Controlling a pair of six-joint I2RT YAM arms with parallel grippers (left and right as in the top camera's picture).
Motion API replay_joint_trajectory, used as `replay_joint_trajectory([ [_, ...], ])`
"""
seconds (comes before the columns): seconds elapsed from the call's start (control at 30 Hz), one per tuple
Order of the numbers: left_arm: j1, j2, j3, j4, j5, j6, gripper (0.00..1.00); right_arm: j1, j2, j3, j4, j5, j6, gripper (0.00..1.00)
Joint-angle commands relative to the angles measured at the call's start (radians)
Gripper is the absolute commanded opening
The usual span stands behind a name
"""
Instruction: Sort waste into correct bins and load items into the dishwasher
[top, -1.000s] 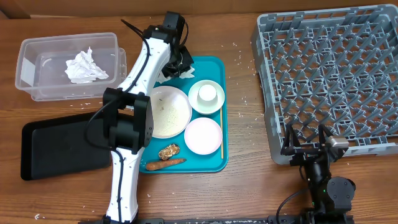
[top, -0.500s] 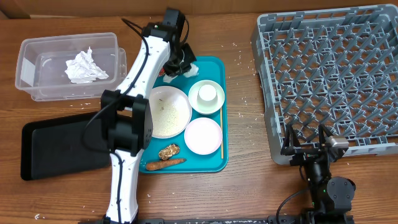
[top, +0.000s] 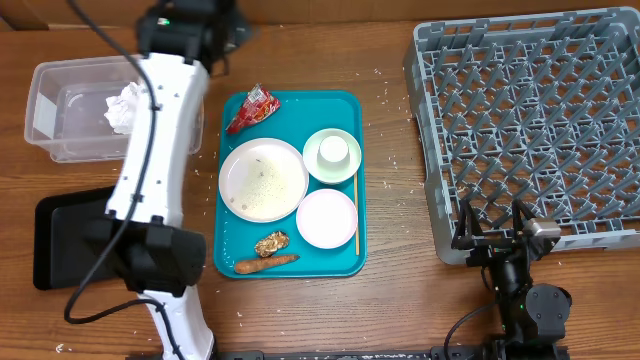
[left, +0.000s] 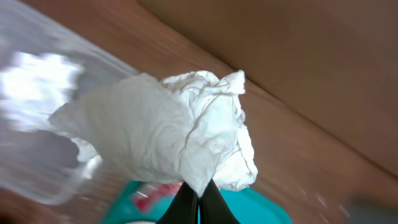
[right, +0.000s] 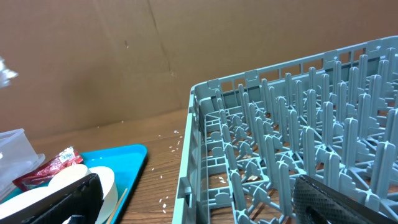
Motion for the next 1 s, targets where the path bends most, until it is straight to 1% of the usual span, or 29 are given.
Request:
replay_joint_trajectory([
  [0.0, 0.101, 0.023, -0.009, -0.008, -0.147, 0.027, 0.04, 0.007, -0.008, -0.010, 0.004, 0.002, -0.005, 1.00],
  [0.07, 0.149, 0.035, -0.014, -0.006, -0.148, 0.026, 0.04, 0.007, -0.008, -0.010, 0.004, 0.002, -0.005, 1.00],
  [0.1, 0.169, 0.041, -0.014, -0.006, -0.148, 0.026, 0.10, 0.007, -0.008, -0.010, 0.004, 0.002, -0.005, 1.00],
  [0.13, 0.185, 0.048, -0.014, -0.008, -0.144, 0.027, 0.34, 0.007, -0.008, -0.010, 0.004, 0.002, -0.005, 1.00],
  [0.17, 0.204, 0.055, -0.014, -0.011, -0.132, 0.027, 0.64, 0.007, -0.008, -0.010, 0.004, 0.002, -0.005, 1.00],
  [0.2, 0.219, 0.061, -0.014, -0.021, -0.116, 0.027, 0.86, 0.007, -0.008, -0.010, 0.004, 0.002, -0.005, 1.00],
  [0.23, 0.231, 0.067, -0.014, -0.034, -0.093, 0.027, 0.95, 0.007, -0.008, -0.010, 0.004, 0.002, -0.005, 1.00],
  [0.3, 0.249, 0.071, -0.014, -0.069, -0.005, 0.037, 0.98, 0.007, -0.008, -0.010, 0.004, 0.002, -0.005, 1.00],
  [0.37, 0.253, 0.072, -0.014, -0.086, 0.085, 0.082, 0.97, 0.007, -0.008, -0.010, 0.004, 0.002, -0.005, 1.00],
  [0.43, 0.248, 0.072, -0.014, -0.085, 0.188, 0.175, 0.91, 0.007, -0.008, -0.010, 0.004, 0.002, -0.005, 1.00],
  [0.47, 0.241, 0.072, -0.014, -0.085, 0.237, 0.228, 0.86, 0.007, -0.008, -0.010, 0.004, 0.002, -0.005, 1.00],
  [0.53, 0.224, 0.073, -0.014, -0.086, 0.321, 0.330, 0.85, 0.007, -0.008, -0.010, 0.004, 0.002, -0.005, 1.00],
  [0.6, 0.201, 0.073, -0.023, -0.093, 0.366, 0.398, 0.85, 0.007, -0.008, -0.010, 0.004, 0.002, -0.005, 1.00],
  [0.8, 0.100, 0.073, -0.124, -0.069, 0.384, 0.570, 0.86, 0.007, -0.008, -0.010, 0.004, 0.002, -0.005, 1.00],
  [0.83, 0.084, 0.073, -0.147, -0.058, 0.382, 0.594, 0.90, 0.007, -0.008, -0.010, 0.004, 0.002, -0.005, 1.00],
  [0.87, 0.069, 0.073, -0.175, -0.040, 0.379, 0.613, 0.98, 0.007, -0.008, -0.010, 0.004, 0.002, -0.005, 1.00],
  [0.9, 0.056, 0.073, -0.204, -0.016, 0.355, 0.613, 1.00, 0.007, -0.008, -0.010, 0.004, 0.002, -0.005, 1.00],
  [0.93, 0.043, 0.073, -0.246, 0.024, 0.301, 0.612, 1.00, 0.007, -0.008, -0.010, 0.004, 0.002, -0.005, 1.00],
  [0.97, 0.041, 0.073, -0.268, 0.050, 0.282, 0.609, 1.00, 0.007, -0.008, -0.010, 0.004, 0.002, -0.005, 1.00],
])
